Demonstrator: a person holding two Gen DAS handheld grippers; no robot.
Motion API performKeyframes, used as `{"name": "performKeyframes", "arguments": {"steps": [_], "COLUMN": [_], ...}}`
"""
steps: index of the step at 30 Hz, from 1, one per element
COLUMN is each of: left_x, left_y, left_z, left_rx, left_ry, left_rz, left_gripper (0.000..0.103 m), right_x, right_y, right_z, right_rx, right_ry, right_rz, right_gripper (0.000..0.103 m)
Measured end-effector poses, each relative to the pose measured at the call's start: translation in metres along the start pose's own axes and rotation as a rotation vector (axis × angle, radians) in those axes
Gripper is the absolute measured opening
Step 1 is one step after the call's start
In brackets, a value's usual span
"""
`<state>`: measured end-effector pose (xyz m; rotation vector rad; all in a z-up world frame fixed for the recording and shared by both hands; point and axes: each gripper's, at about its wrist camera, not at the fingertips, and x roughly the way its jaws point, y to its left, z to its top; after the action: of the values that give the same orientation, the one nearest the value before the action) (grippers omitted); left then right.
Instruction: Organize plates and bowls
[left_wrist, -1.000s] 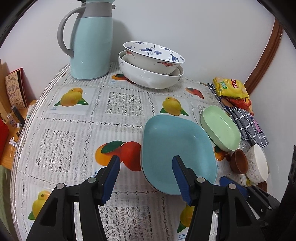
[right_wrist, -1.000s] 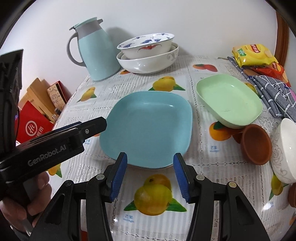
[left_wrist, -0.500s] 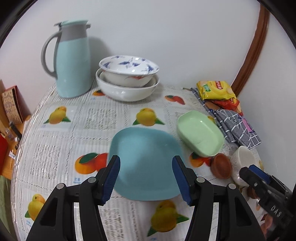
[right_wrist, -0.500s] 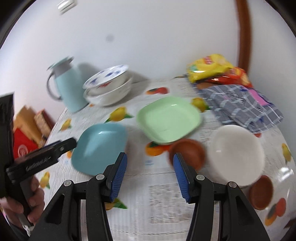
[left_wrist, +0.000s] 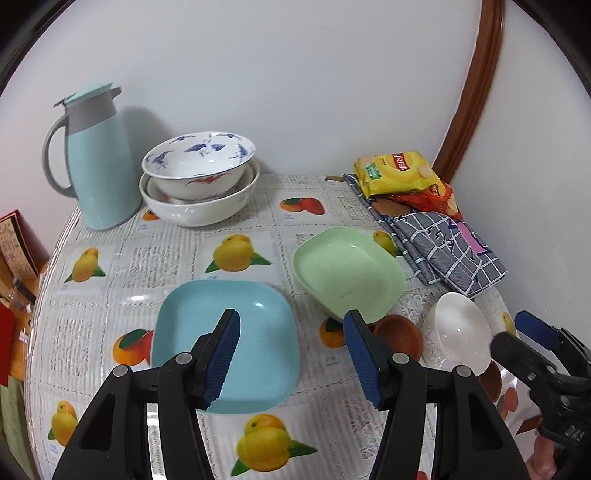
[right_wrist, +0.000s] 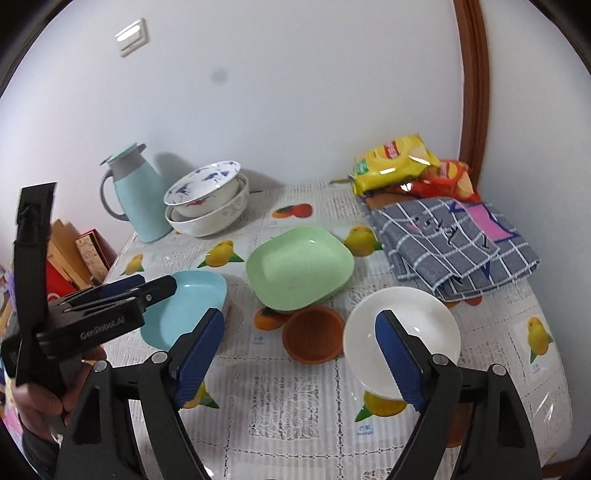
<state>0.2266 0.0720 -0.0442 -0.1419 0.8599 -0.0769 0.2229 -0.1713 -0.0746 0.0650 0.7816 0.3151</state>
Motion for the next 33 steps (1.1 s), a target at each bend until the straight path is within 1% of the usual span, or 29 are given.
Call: {"name": "performKeyframes", "arguments": {"steps": [3, 5, 9, 13, 16, 18, 20, 21, 22, 24, 28, 33], "left_x": [0.003, 0.007, 0.018, 0.034, 0.049, 0.060, 0.072, 0.076, 0.081, 0.090, 0.108, 0.131], "left_y": [-0.002, -0.001, 0.002, 0.003, 0.004, 0.005, 0.005, 0.005, 0.004, 0.002, -0.002, -0.003], "left_z": [0.005, 0.009, 0.018, 0.027, 0.032, 0.035, 0.038, 0.040, 0.040, 0.042, 0.047, 0.052], "left_rx": [-0.012, -0.023, -0.038, -0.026, -0.034, -0.041, -0.044, -0.044, -0.044, -0.039, -0.026, -0.034], "left_ry": [-0.006, -0.003, 0.011, 0.021, 0.034, 0.046, 0.068, 0.075, 0.083, 0.096, 0.119, 0.152], "left_rz": [0.006, 0.011, 0.019, 0.041, 0.044, 0.045, 0.050, 0.043, 0.030, 0.020, 0.019, 0.020], "left_gripper": [0.056, 0.056, 0.056, 0.056, 0.056, 0.056, 0.056, 0.056, 0.056, 0.056, 0.056, 0.056], "right_x": [0.007, 0.009, 0.017, 0.034, 0.049, 0.062, 0.077, 0.089, 0.097, 0.110, 0.128, 0.152], "right_y": [-0.003, -0.004, -0.010, -0.018, -0.024, -0.027, -0.031, -0.033, -0.034, -0.036, -0.039, -0.043], "right_z": [0.004, 0.007, 0.017, 0.030, 0.039, 0.043, 0.046, 0.048, 0.049, 0.050, 0.051, 0.053], "right_rx": [-0.008, -0.024, -0.030, -0.012, -0.002, 0.005, 0.013, 0.020, 0.022, 0.020, 0.026, 0.048], "right_ry": [0.018, -0.008, -0.027, -0.032, -0.028, -0.008, 0.049, 0.091, 0.104, 0.123, 0.140, 0.170], "right_rz": [-0.036, -0.057, -0.028, -0.030, -0.036, -0.052, -0.062, -0.072, -0.083, -0.098, -0.091, -0.080], "right_gripper": [0.083, 0.083, 0.083, 0.083, 0.083, 0.083, 0.081, 0.076, 0.071, 0.067, 0.067, 0.067]}}
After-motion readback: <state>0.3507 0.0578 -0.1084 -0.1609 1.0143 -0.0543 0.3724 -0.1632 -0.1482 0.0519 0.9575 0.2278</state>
